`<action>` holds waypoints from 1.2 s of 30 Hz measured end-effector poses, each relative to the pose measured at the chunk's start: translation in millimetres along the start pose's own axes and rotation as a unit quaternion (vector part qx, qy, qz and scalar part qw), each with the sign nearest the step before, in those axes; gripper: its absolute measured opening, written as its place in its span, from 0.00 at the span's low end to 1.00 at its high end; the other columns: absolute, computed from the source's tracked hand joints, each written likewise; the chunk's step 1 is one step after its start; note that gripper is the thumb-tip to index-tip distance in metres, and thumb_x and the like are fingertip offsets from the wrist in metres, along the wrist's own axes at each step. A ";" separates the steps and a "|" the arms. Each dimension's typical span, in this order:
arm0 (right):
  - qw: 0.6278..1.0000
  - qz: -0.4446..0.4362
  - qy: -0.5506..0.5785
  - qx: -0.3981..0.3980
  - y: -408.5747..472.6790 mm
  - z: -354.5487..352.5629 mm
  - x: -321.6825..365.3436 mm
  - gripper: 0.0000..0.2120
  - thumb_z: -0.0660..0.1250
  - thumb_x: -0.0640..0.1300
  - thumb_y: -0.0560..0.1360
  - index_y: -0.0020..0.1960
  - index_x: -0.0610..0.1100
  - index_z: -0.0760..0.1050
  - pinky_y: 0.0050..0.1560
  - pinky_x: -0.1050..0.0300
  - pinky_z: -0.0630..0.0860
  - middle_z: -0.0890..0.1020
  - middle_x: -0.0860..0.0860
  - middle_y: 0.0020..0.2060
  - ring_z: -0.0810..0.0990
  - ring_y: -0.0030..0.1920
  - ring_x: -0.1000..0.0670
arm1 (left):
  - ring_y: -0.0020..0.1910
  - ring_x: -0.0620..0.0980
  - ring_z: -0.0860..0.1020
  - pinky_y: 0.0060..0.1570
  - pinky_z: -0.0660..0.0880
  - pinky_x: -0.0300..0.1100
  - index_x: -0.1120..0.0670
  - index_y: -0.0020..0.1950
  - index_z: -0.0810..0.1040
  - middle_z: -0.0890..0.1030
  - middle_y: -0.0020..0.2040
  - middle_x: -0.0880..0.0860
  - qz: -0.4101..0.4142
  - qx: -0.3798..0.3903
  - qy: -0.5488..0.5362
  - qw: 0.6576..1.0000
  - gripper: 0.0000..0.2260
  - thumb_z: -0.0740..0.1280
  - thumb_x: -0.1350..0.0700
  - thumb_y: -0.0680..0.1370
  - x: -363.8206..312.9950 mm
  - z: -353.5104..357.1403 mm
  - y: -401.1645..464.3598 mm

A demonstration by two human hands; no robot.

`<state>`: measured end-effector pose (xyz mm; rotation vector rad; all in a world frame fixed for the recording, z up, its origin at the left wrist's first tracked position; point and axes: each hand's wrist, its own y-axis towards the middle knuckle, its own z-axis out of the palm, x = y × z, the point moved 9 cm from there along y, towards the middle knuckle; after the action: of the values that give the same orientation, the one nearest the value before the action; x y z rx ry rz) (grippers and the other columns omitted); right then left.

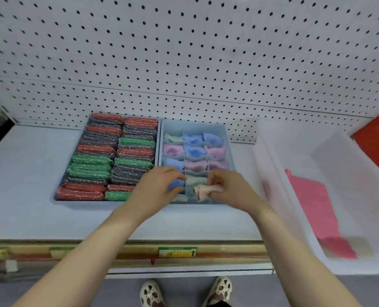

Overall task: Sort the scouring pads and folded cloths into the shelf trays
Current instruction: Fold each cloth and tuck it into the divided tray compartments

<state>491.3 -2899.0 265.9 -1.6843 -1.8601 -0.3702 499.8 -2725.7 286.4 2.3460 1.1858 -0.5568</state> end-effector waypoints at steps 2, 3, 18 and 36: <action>1.000 -0.003 -0.023 0.014 2.4 10.8 -0.3 0.12 0.74 0.40 0.64 0.38 0.53 0.74 0.35 0.68 0.68 0.79 0.57 0.32 0.77 0.36 0.56 | 0.55 0.51 0.77 0.57 0.73 0.46 0.53 0.55 0.83 0.82 0.51 0.49 0.039 0.017 0.039 0.998 0.08 0.70 0.55 0.77 -2.5 9.6 -8.6; 0.999 -0.003 -0.032 0.014 5.4 13.0 0.7 0.13 0.75 0.40 0.64 0.37 0.53 0.73 0.35 0.66 0.68 0.78 0.58 0.31 0.76 0.35 0.56 | 0.54 0.52 0.77 0.57 0.73 0.47 0.53 0.54 0.84 0.82 0.49 0.49 0.055 0.021 0.056 0.997 0.07 0.69 0.55 0.78 -5.0 13.8 -10.2; 0.961 -0.074 -0.253 0.083 18.2 33.7 20.8 0.13 0.65 0.56 0.70 0.45 0.48 0.82 0.40 0.55 0.75 0.84 0.50 0.40 0.81 0.45 0.46 | 0.50 0.51 0.76 0.56 0.72 0.44 0.52 0.45 0.85 0.82 0.41 0.49 0.039 -0.004 0.089 0.995 0.10 0.65 0.51 0.79 3.2 19.2 -10.9; 0.949 0.244 -0.034 -0.199 -57.3 -170.4 -176.4 0.13 0.67 0.44 0.77 0.60 0.45 0.80 0.54 0.56 0.75 0.84 0.46 0.53 0.81 0.55 0.45 | 0.48 0.52 0.79 0.42 0.71 0.43 0.50 0.55 0.82 0.83 0.48 0.50 -0.040 -0.013 0.035 0.999 0.10 0.65 0.59 0.78 -80.3 36.0 71.9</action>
<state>480.0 -3147.5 305.2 -2.3794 -1.4001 -0.5056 509.5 -2835.1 315.2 2.3207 1.3146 -0.4870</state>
